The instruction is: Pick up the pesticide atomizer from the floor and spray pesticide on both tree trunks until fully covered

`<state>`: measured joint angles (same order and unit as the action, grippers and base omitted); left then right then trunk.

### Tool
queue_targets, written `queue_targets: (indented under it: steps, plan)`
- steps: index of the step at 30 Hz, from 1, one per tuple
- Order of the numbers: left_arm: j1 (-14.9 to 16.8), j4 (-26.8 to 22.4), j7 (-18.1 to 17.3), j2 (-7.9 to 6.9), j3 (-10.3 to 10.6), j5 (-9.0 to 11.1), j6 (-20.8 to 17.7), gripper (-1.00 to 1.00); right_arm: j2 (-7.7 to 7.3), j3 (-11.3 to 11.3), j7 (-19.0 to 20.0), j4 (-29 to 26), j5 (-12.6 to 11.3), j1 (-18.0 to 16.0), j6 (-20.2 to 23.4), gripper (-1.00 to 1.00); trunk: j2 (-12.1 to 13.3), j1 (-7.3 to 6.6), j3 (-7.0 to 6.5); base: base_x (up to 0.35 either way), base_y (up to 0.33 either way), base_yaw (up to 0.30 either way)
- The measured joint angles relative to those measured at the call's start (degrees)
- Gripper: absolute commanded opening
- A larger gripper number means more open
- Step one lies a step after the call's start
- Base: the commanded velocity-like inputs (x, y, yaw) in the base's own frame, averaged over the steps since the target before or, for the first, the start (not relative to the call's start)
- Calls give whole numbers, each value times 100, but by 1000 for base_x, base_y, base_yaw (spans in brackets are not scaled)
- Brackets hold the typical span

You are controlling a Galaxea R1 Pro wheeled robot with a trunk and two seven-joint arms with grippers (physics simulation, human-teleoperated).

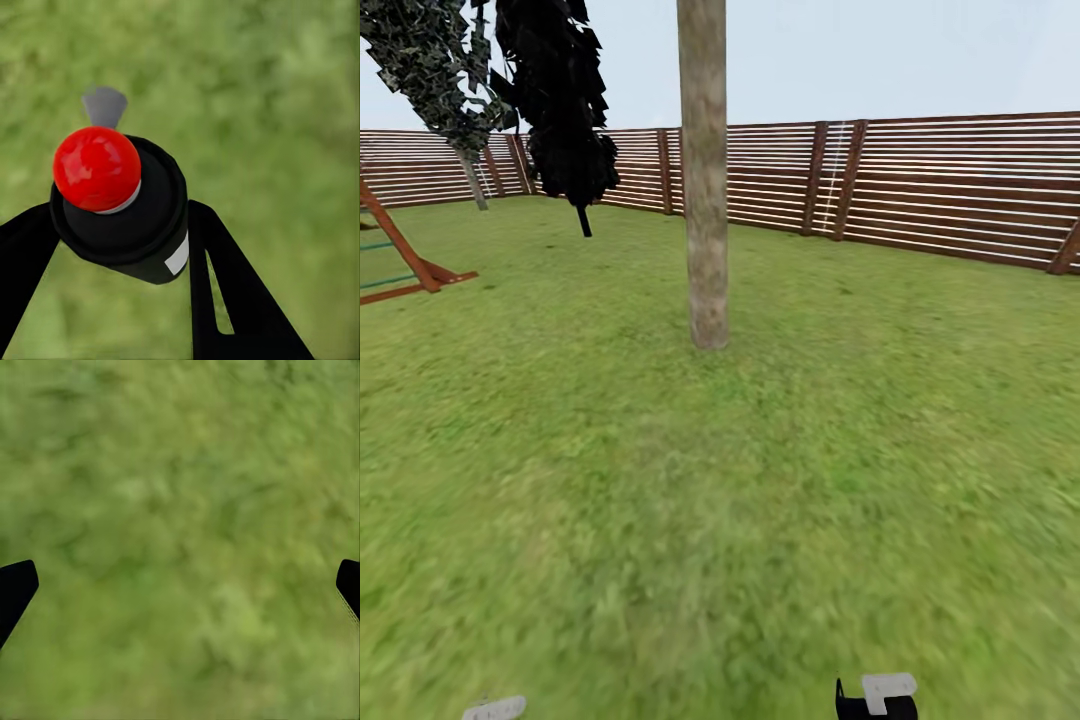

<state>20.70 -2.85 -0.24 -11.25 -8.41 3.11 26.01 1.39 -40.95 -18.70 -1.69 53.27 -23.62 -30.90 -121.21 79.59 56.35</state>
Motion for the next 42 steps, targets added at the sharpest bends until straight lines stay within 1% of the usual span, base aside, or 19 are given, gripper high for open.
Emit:
queue_targets:
  steps: [42]
  plan:
    - [0, -1, 0, 0, 0, 0, 1, -100, 0, -2, 2, 0, 0, 0, 1, 100, 0, 0, 0, 338, 0, 0]
